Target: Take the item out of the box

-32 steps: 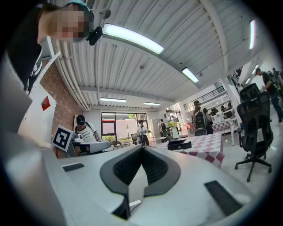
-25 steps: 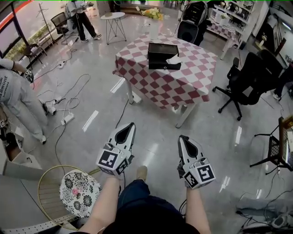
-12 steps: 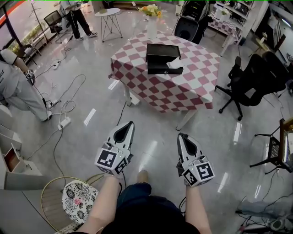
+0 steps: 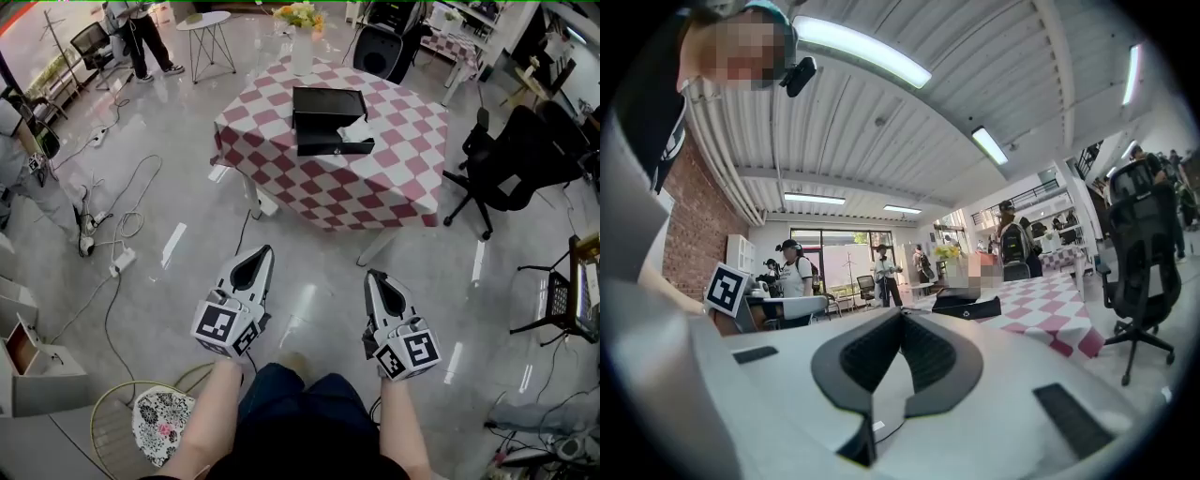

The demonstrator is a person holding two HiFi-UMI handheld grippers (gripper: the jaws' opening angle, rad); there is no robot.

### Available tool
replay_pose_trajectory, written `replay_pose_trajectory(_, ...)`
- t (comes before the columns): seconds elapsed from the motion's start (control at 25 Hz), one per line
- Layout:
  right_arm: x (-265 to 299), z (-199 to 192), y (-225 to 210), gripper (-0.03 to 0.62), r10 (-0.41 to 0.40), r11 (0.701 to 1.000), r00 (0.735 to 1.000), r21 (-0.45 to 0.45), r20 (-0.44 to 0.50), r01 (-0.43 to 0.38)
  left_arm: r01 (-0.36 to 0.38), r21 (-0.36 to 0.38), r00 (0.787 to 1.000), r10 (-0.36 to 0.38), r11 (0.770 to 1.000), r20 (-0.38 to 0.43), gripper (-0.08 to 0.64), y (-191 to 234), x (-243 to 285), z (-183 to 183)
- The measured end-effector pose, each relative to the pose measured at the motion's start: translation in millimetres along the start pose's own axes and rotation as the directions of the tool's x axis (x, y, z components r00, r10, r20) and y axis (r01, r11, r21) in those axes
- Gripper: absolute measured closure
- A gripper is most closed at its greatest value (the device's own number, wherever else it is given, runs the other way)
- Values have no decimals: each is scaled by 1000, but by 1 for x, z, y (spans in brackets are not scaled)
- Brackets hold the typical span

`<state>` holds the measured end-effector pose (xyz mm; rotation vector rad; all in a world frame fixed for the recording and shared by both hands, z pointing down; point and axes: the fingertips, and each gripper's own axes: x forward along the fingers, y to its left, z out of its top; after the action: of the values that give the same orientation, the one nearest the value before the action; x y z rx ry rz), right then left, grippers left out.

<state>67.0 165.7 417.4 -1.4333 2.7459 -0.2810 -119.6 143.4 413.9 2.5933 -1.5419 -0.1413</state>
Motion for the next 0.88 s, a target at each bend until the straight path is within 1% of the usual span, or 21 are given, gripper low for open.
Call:
replay_pose_trajectory(0.24, 10, -2, 3, 588, -6, 1000, 1000, -1, -2, 6, 2, -19, 1000, -2, 1000, 2, 559, 11, 2, -3)
replay_pose_trajectory(0.4, 18, -6, 4, 588, -5, 1000, 1000, 2, -10, 5, 26, -6, 1000, -26, 1000, -4, 560, 12, 1, -4)
replay_pose_trajectory(0.64, 40, 1, 0, 588, 3, 1000, 1000, 2, 11, -3, -16, -10, 1000, 16, 1000, 14, 560, 36, 10, 2)
replay_pose_trajectory(0.88, 74, 6, -13, 588, 18, 1000, 1000, -3, 16, -18, -32, -15, 999, 32, 999, 31, 560, 57, 34, 11)
